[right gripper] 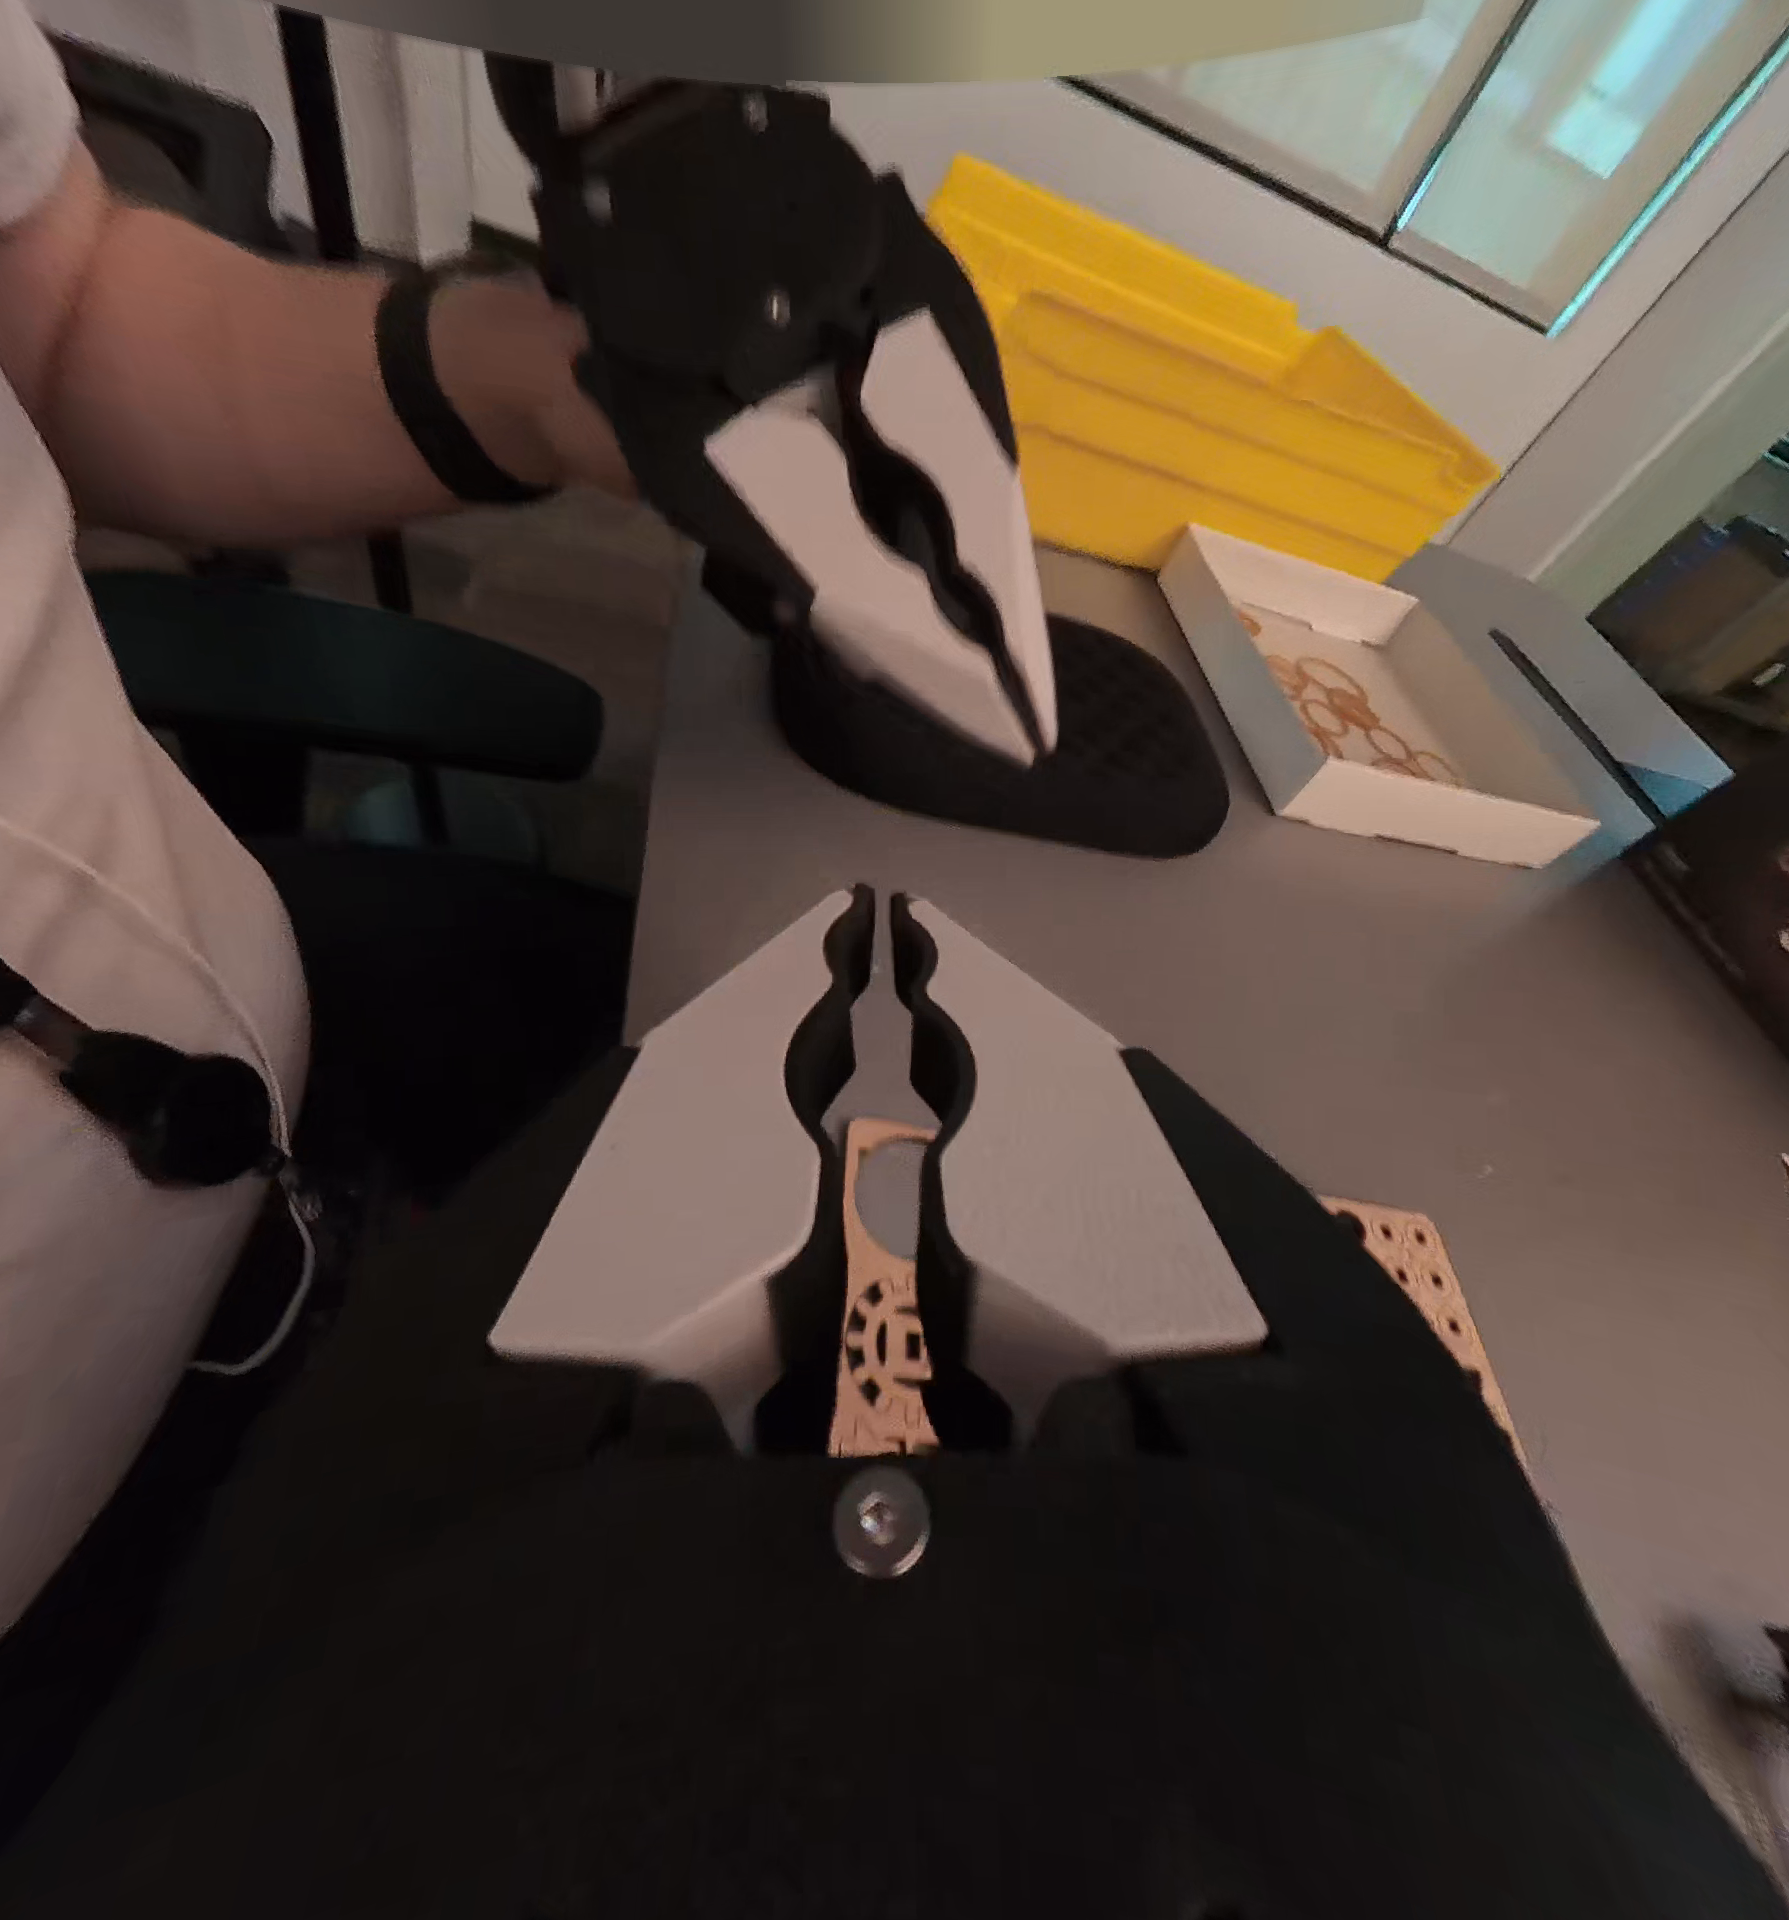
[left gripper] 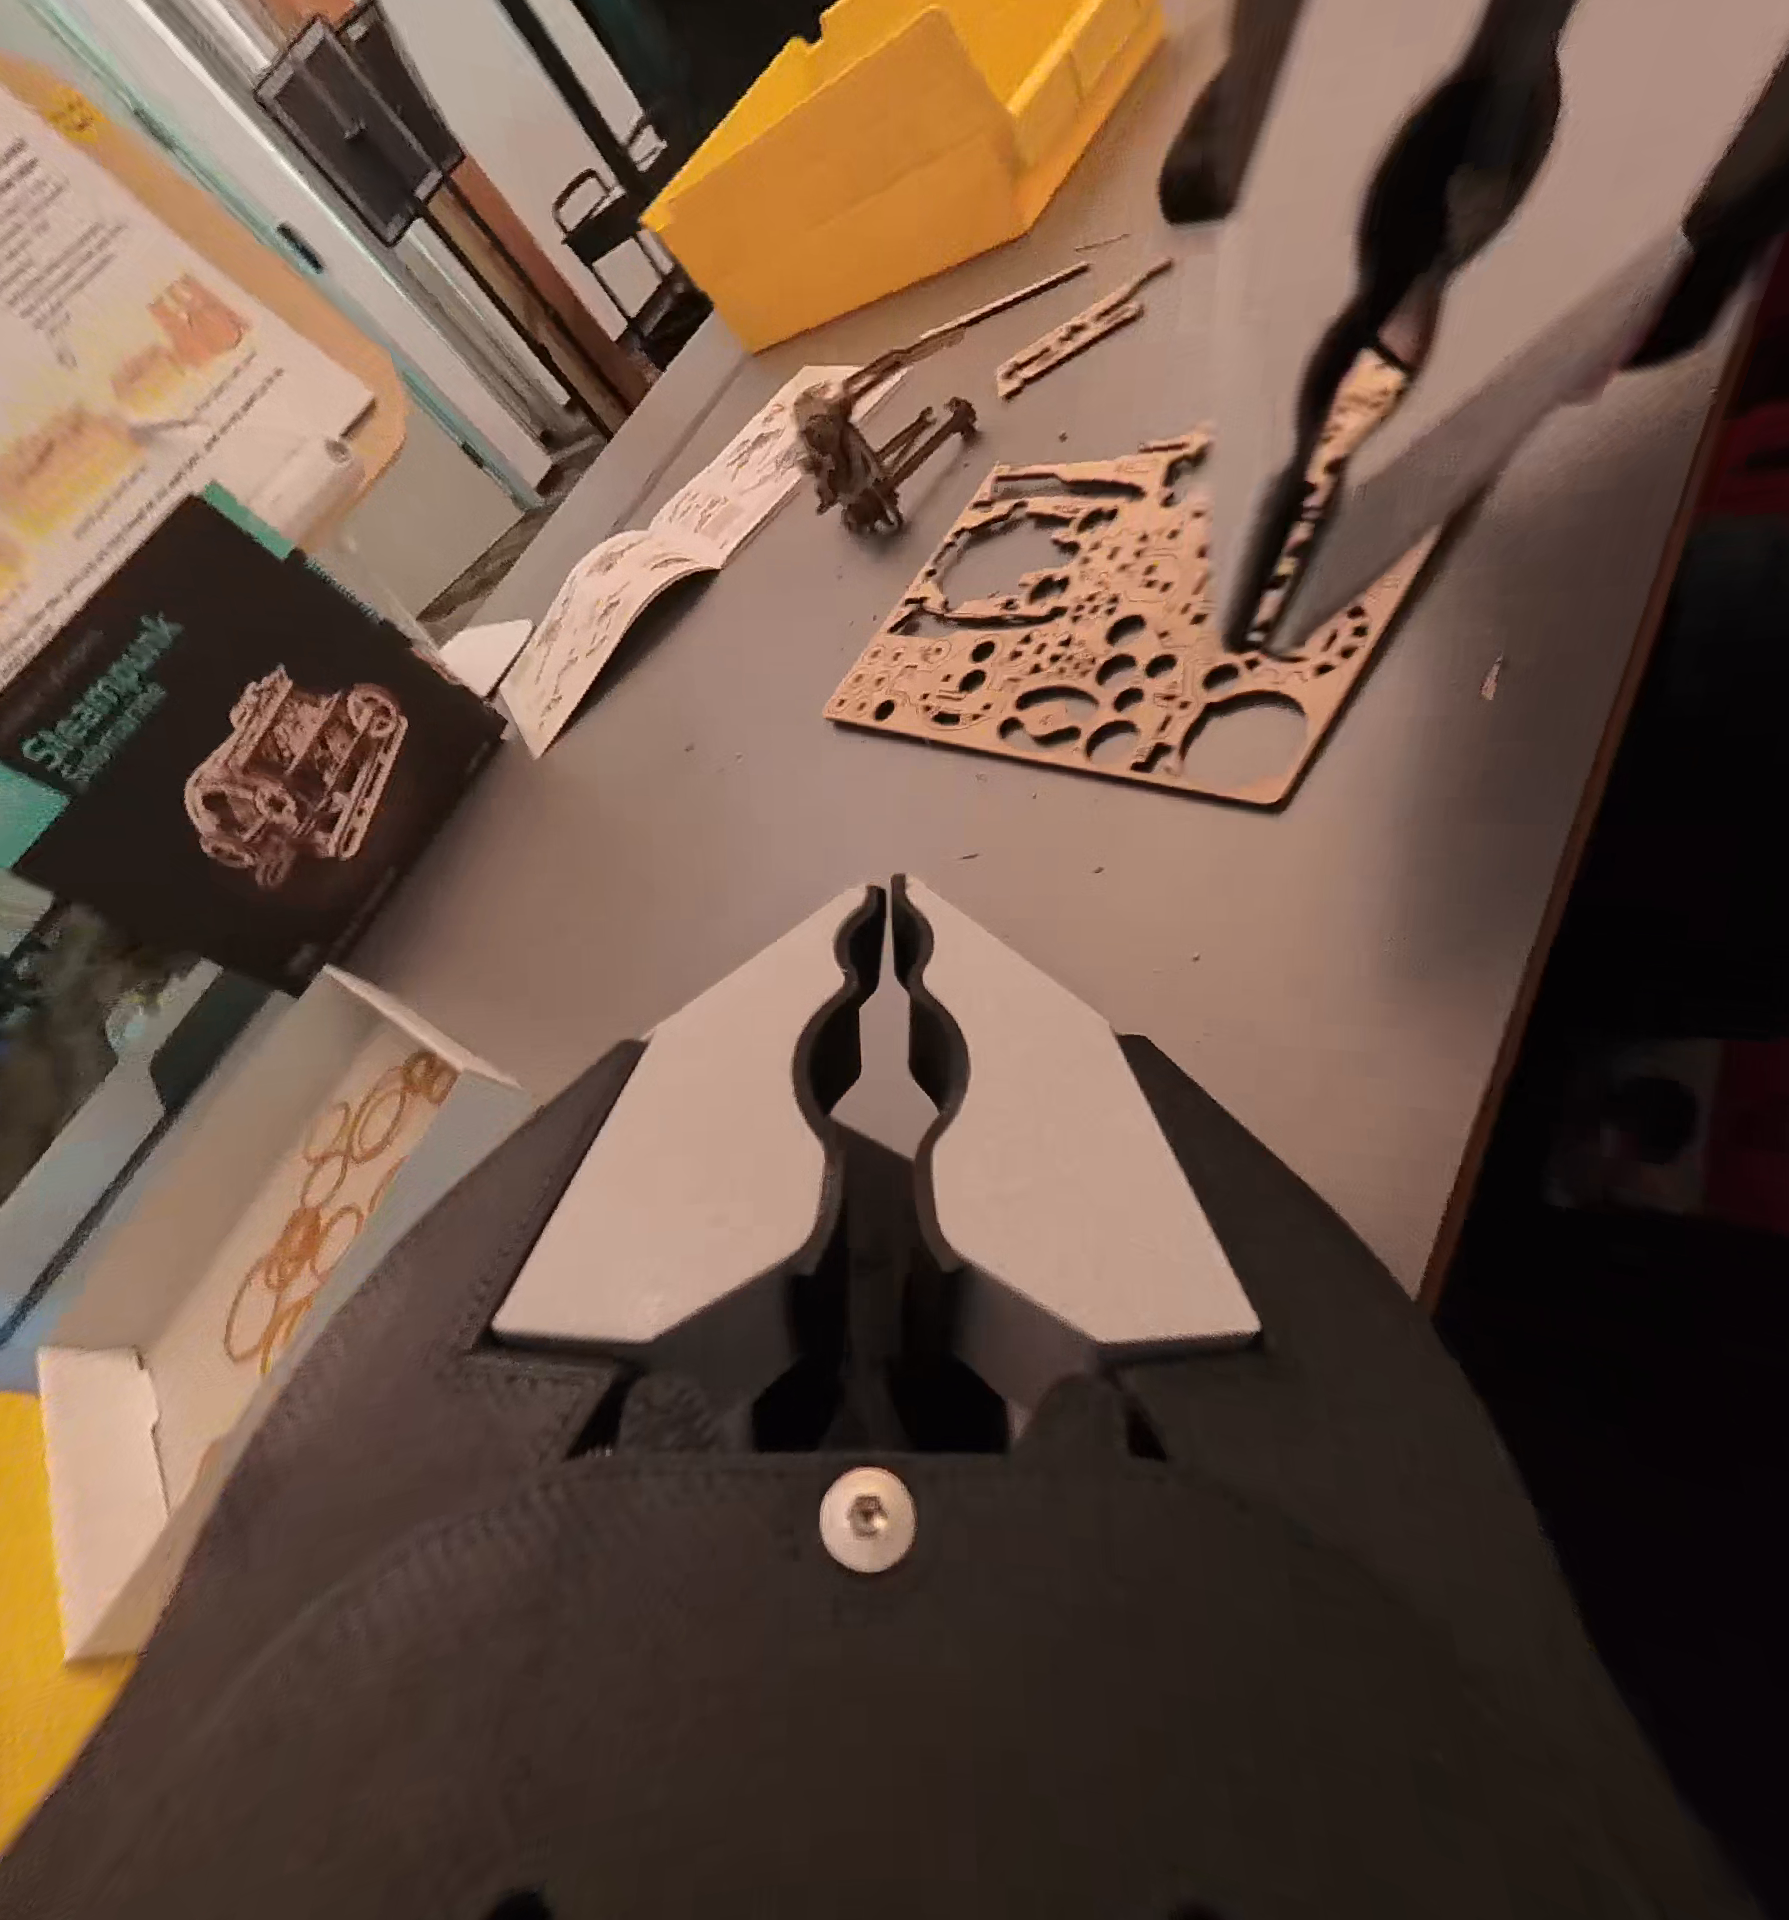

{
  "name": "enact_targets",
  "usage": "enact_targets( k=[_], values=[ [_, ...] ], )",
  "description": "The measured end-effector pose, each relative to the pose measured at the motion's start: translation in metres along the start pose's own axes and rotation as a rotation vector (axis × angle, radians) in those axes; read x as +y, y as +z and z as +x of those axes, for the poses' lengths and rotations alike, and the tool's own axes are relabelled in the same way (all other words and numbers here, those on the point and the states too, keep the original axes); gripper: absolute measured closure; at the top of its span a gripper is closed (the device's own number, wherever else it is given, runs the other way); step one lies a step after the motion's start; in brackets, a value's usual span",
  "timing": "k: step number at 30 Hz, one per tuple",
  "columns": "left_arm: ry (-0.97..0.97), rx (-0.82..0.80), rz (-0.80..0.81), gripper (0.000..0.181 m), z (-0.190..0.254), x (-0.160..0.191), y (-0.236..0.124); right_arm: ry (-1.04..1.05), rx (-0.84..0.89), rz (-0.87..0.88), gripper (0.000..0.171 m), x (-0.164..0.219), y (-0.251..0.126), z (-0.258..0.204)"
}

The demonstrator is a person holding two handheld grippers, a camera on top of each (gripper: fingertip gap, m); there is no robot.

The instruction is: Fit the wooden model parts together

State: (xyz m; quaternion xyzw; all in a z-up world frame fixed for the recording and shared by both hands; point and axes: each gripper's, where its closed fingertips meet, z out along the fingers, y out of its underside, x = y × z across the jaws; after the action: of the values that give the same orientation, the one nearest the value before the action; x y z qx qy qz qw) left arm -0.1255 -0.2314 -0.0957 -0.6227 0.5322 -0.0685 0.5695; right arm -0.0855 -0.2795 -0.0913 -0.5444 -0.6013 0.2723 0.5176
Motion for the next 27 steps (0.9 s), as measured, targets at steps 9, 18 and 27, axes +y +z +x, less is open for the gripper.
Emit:
enact_targets(
  k=[9, 18, 27],
  values=[
    [-0.166, -0.003, 0.041, 0.179, -0.021, 0.005, -0.004, 0.001, 0.078, -0.012, 0.168, 0.013, -0.006, 0.019],
    [-0.226, 0.03, 0.089, 0.176, -0.023, -0.022, -0.007, 0.065, 0.147, 0.059, 0.168, -0.004, -0.043, 0.043],
    [-0.211, 0.036, 0.118, 0.175, -0.006, -0.053, -0.032, 0.038, -0.037, 0.078, 0.164, -0.024, -0.057, -0.031]
  ],
)
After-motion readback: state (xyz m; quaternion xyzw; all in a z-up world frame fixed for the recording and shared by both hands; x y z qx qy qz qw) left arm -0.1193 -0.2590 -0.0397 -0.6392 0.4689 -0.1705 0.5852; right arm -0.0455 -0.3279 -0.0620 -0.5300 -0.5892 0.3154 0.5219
